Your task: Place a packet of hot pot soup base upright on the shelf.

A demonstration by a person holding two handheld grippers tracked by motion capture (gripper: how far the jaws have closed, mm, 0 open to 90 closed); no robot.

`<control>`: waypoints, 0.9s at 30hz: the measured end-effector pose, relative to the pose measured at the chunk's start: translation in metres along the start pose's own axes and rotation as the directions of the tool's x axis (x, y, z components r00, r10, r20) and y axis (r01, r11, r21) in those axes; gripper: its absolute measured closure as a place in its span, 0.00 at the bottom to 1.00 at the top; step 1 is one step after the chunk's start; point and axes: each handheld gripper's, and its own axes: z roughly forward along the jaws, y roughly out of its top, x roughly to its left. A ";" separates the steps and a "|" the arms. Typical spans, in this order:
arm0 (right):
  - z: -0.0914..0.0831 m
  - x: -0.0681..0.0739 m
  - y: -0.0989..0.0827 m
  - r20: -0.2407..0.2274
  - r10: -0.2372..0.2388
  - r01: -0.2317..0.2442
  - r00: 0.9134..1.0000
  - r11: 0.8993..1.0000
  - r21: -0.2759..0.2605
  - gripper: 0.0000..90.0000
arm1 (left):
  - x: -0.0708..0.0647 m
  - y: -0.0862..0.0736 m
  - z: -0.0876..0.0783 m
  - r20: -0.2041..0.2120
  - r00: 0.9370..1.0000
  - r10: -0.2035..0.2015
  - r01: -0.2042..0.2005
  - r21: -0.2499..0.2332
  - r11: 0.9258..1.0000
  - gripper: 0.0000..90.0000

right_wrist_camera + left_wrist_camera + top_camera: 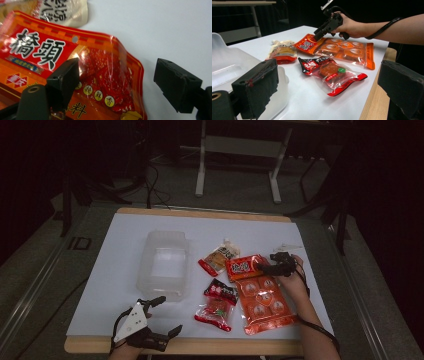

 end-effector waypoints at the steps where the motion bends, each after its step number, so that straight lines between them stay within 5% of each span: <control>1: 0.001 -0.001 -0.001 0.000 0.009 -0.009 1.000 1.000 0.005 0.18 | 0.000 0.000 0.000 0.000 1.000 0.001 -0.001 0.001 1.000 0.04; 4: 0.005 -0.003 -0.004 -0.017 0.046 -0.045 0.999 0.999 0.020 0.14 | 0.000 0.000 0.000 0.001 1.000 0.001 -0.001 0.004 1.000 0.04; 9: 0.006 -0.001 -0.004 -0.039 0.037 -0.035 0.999 0.999 0.041 0.15 | 0.000 -0.001 0.001 0.001 1.000 0.002 -0.002 0.008 1.000 0.04; 23: -0.003 0.009 -0.002 -0.030 0.013 -0.010 0.999 0.997 0.077 0.59 | -0.001 0.000 0.002 0.003 1.000 0.005 -0.005 0.010 1.000 0.04; 27: -0.005 0.013 0.000 -0.041 -0.015 0.019 0.999 0.997 0.080 0.80 | -0.001 -0.001 0.003 0.005 1.000 0.006 -0.006 0.013 1.000 0.04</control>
